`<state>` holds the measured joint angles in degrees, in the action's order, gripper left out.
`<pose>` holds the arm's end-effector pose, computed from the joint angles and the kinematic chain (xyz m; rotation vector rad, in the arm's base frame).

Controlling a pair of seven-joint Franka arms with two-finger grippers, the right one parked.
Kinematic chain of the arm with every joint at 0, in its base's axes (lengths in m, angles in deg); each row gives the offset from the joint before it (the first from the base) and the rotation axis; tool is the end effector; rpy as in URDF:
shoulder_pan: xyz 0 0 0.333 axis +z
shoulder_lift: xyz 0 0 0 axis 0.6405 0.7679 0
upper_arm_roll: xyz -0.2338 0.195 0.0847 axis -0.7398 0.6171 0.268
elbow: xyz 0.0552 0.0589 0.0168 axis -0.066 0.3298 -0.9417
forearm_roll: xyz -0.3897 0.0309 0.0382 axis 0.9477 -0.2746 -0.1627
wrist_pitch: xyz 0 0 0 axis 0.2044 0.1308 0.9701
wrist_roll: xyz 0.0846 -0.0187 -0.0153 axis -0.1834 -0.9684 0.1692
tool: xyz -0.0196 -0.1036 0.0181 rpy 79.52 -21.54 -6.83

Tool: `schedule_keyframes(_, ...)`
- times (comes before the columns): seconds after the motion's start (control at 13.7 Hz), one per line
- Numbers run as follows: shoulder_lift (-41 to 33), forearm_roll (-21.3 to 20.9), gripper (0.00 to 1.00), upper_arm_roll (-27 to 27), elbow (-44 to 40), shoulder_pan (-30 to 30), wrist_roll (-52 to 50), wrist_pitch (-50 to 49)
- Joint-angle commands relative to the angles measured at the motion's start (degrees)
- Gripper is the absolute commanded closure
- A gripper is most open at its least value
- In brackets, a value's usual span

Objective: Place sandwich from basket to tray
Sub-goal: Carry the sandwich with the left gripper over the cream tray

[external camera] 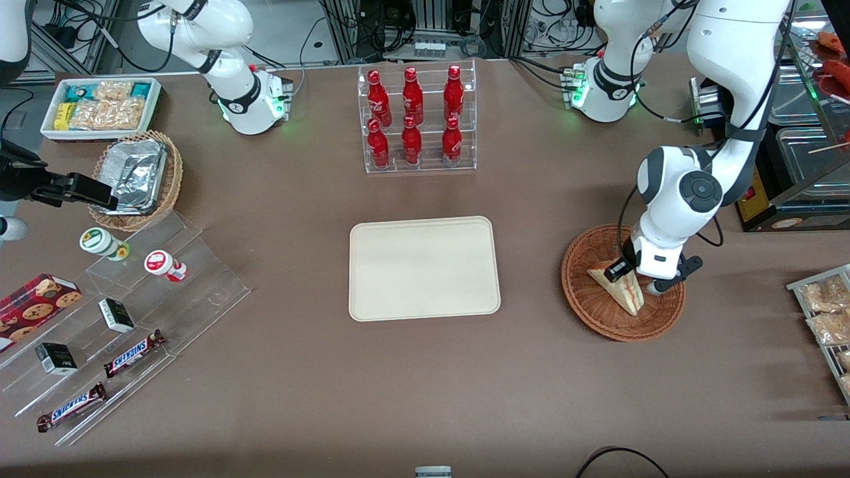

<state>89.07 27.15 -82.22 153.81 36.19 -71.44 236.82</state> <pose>0.5429 -0.0773 0.2564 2.9727 0.8229 0.1418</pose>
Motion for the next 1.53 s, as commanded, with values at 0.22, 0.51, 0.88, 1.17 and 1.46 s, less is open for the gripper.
schedule_keyframes(0.22, -5.74, -0.50, 1.00, -1.39, -10.77, -1.27, -1.47, -22.41)
schedule_keyframes(0.51, -3.47, -0.32, 1.00, -3.16, -22.38, -5.92, -7.59, -32.65)
schedule_keyframes(0.88, 1.89, -0.24, 1.00, -3.16, -31.53, -17.17, -12.72, -33.63)
schedule_keyframes(1.17, 11.98, -0.41, 1.00, -3.07, -42.06, -26.31, -12.81, -33.63)
schedule_keyframes(1.46, 19.21, -0.32, 1.00, -2.98, -47.98, -32.29, -12.81, -33.19)
